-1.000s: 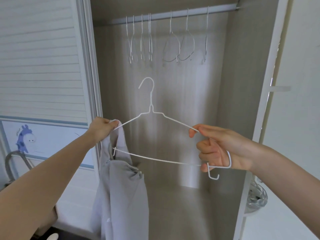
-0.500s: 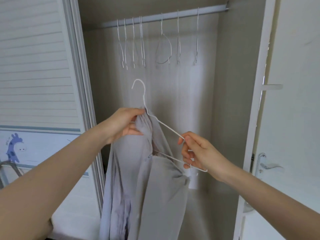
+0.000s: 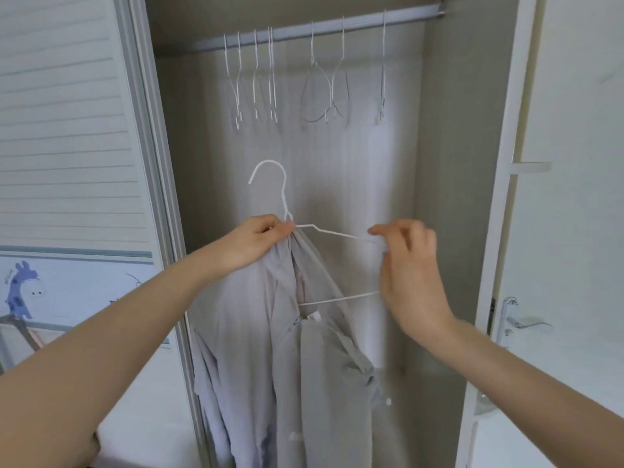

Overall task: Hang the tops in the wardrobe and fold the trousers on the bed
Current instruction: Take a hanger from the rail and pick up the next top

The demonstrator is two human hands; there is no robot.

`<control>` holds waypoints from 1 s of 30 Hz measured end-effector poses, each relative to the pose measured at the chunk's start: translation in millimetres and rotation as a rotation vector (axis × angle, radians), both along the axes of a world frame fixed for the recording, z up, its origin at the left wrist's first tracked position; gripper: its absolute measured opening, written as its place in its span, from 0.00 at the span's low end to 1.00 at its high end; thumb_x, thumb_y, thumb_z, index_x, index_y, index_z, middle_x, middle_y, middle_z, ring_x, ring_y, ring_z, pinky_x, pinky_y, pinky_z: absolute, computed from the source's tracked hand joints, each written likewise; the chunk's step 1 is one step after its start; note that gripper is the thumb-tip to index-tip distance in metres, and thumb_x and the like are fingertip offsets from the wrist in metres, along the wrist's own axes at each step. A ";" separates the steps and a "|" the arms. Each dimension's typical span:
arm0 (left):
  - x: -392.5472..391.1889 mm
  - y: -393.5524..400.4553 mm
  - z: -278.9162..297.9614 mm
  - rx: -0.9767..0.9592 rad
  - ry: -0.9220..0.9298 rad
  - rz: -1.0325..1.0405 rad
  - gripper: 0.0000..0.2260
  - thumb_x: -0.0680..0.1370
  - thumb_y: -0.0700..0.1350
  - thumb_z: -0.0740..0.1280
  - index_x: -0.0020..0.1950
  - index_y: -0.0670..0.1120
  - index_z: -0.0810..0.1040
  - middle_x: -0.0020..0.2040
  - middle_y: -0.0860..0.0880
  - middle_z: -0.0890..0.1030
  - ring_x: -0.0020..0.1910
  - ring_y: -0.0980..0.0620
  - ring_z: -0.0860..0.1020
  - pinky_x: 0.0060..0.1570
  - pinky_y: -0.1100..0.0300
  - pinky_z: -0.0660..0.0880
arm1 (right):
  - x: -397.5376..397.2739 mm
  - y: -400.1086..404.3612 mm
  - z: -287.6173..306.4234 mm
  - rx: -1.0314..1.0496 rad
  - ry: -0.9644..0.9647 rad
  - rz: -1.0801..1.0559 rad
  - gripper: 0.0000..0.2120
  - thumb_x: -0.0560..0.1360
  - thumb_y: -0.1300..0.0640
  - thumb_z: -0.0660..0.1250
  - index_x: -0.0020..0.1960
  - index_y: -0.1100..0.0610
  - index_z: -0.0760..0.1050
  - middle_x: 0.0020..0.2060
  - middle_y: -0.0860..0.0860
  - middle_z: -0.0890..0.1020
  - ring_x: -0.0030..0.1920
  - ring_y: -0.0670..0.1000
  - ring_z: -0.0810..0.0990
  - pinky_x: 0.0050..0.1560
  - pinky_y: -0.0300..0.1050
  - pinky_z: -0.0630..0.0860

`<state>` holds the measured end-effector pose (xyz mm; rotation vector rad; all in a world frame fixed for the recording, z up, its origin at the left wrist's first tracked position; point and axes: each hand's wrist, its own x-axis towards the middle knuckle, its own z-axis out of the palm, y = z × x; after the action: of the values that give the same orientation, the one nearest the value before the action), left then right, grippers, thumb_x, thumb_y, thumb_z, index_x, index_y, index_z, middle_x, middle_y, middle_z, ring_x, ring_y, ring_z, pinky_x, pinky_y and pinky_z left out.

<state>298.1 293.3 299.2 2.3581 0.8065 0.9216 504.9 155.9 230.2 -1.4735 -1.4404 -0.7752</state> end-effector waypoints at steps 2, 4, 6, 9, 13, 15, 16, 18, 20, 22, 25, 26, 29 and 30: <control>9.0 0.4 0.1 0.032 -0.039 0.023 0.18 0.80 0.56 0.62 0.39 0.42 0.72 0.36 0.46 0.68 0.37 0.51 0.67 0.41 0.56 0.63 | -18.2 4.3 -11.3 -0.136 -0.092 0.179 0.23 0.68 0.74 0.61 0.60 0.58 0.74 0.54 0.55 0.74 0.55 0.56 0.72 0.56 0.45 0.71; 17.3 0.1 1.8 0.080 -0.085 0.037 0.19 0.79 0.57 0.64 0.38 0.43 0.70 0.34 0.48 0.66 0.34 0.53 0.65 0.38 0.57 0.62 | -36.0 13.0 -25.5 -0.459 -0.007 0.316 0.20 0.74 0.66 0.63 0.65 0.58 0.70 0.59 0.54 0.74 0.60 0.54 0.73 0.62 0.44 0.69; 21.3 1.0 4.5 0.111 -0.138 0.087 0.22 0.78 0.60 0.65 0.34 0.47 0.65 0.30 0.53 0.64 0.29 0.56 0.63 0.33 0.60 0.60 | -44.4 24.3 -38.7 -0.706 0.187 0.399 0.21 0.74 0.59 0.67 0.66 0.58 0.68 0.57 0.53 0.76 0.57 0.52 0.75 0.59 0.39 0.69; 17.2 5.6 5.8 0.159 -0.180 0.225 0.26 0.75 0.66 0.66 0.30 0.49 0.60 0.24 0.55 0.62 0.26 0.55 0.62 0.30 0.59 0.60 | -40.5 29.3 -44.6 -0.892 0.288 0.490 0.07 0.74 0.56 0.69 0.50 0.57 0.75 0.39 0.48 0.77 0.37 0.47 0.75 0.43 0.41 0.73; -1.2 20.1 7.4 0.132 -0.281 0.401 0.29 0.73 0.65 0.68 0.24 0.47 0.61 0.19 0.53 0.63 0.21 0.57 0.64 0.30 0.56 0.63 | -21.1 13.3 -43.8 -1.275 0.436 0.603 0.13 0.77 0.47 0.65 0.37 0.51 0.76 0.32 0.40 0.81 0.35 0.40 0.80 0.38 0.33 0.74; -12.2 28.4 5.8 0.130 -0.281 0.433 0.29 0.73 0.62 0.69 0.23 0.46 0.63 0.18 0.53 0.63 0.20 0.56 0.65 0.31 0.56 0.63 | -8.0 10.1 -43.4 -1.361 0.222 0.463 0.14 0.76 0.40 0.63 0.42 0.50 0.77 0.41 0.43 0.82 0.45 0.44 0.79 0.47 0.37 0.74; -17.5 31.9 4.3 0.131 -0.275 0.442 0.28 0.73 0.60 0.70 0.23 0.46 0.63 0.18 0.53 0.63 0.21 0.56 0.64 0.31 0.56 0.63 | -0.9 10.5 -43.3 -1.370 0.100 0.356 0.15 0.76 0.38 0.62 0.47 0.48 0.77 0.48 0.45 0.82 0.53 0.47 0.78 0.53 0.43 0.73; -26.5 37.9 0.7 0.134 -0.260 0.465 0.27 0.74 0.58 0.70 0.22 0.45 0.64 0.20 0.52 0.63 0.24 0.54 0.65 0.33 0.56 0.63 | 12.6 9.9 -39.5 -1.324 -0.076 0.122 0.16 0.76 0.36 0.59 0.58 0.43 0.72 0.61 0.44 0.75 0.68 0.55 0.65 0.59 0.54 0.63; -32.7 41.7 -2.7 0.148 -0.233 0.481 0.26 0.74 0.57 0.70 0.24 0.45 0.64 0.23 0.49 0.65 0.28 0.49 0.66 0.36 0.56 0.63 | 20.0 7.2 -30.4 -1.175 -0.148 0.026 0.12 0.77 0.39 0.59 0.58 0.40 0.70 0.67 0.36 0.65 0.73 0.59 0.50 0.61 0.58 0.54; -36.1 42.9 -4.6 0.169 -0.206 0.487 0.25 0.75 0.56 0.69 0.25 0.46 0.63 0.25 0.48 0.66 0.31 0.46 0.68 0.39 0.55 0.64 | 23.1 5.5 -18.9 -1.017 -0.228 -0.024 0.07 0.78 0.43 0.59 0.52 0.43 0.72 0.69 0.37 0.62 0.75 0.62 0.45 0.64 0.59 0.52; -34.0 38.8 -4.5 0.194 -0.148 0.460 0.23 0.75 0.56 0.69 0.26 0.45 0.66 0.26 0.48 0.69 0.35 0.44 0.70 0.43 0.53 0.67 | 27.3 12.5 -3.2 -0.881 -0.215 0.039 0.09 0.80 0.57 0.56 0.53 0.46 0.72 0.69 0.47 0.64 0.76 0.65 0.48 0.70 0.60 0.53; -30.2 35.4 -4.4 0.202 -0.120 0.450 0.23 0.75 0.56 0.70 0.27 0.45 0.67 0.27 0.47 0.70 0.35 0.44 0.70 0.43 0.53 0.68 | 24.4 14.6 4.1 -0.831 -0.175 0.128 0.12 0.78 0.63 0.55 0.52 0.49 0.71 0.67 0.50 0.66 0.74 0.64 0.55 0.72 0.60 0.55; -10.9 20.8 -5.3 0.234 -0.049 0.405 0.25 0.74 0.57 0.70 0.26 0.44 0.66 0.26 0.48 0.68 0.34 0.46 0.69 0.42 0.53 0.70 | 7.4 20.2 28.1 -0.595 -0.117 0.299 0.14 0.68 0.73 0.56 0.44 0.57 0.72 0.56 0.58 0.76 0.65 0.57 0.72 0.70 0.49 0.64; -2.8 15.0 -5.7 0.247 -0.038 0.385 0.26 0.74 0.57 0.70 0.26 0.44 0.64 0.25 0.49 0.67 0.32 0.47 0.67 0.41 0.53 0.68 | 2.3 23.4 33.7 -0.532 -0.098 0.312 0.15 0.66 0.74 0.56 0.43 0.58 0.73 0.53 0.60 0.78 0.62 0.57 0.74 0.64 0.48 0.70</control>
<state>295.3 308.3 293.5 2.4258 1.2204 1.2820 507.3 179.4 263.9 -1.5479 -1.9976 -0.2801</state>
